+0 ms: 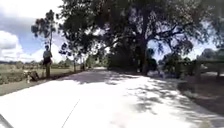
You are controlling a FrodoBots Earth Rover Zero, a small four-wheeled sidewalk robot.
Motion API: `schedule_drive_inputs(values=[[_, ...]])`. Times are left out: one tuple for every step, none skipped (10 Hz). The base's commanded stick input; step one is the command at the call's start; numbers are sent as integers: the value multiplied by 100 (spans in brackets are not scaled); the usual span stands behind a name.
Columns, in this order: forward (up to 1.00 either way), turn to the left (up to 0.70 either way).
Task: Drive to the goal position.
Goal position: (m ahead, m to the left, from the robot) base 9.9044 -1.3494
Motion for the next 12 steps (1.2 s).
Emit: schedule_drive_inputs(values=[[70,5],[70,30],[70,35],[70,35],[70,35],[70,35],[70,35],[70,35],[70,35],[70,35],[70,35],[70,0]])
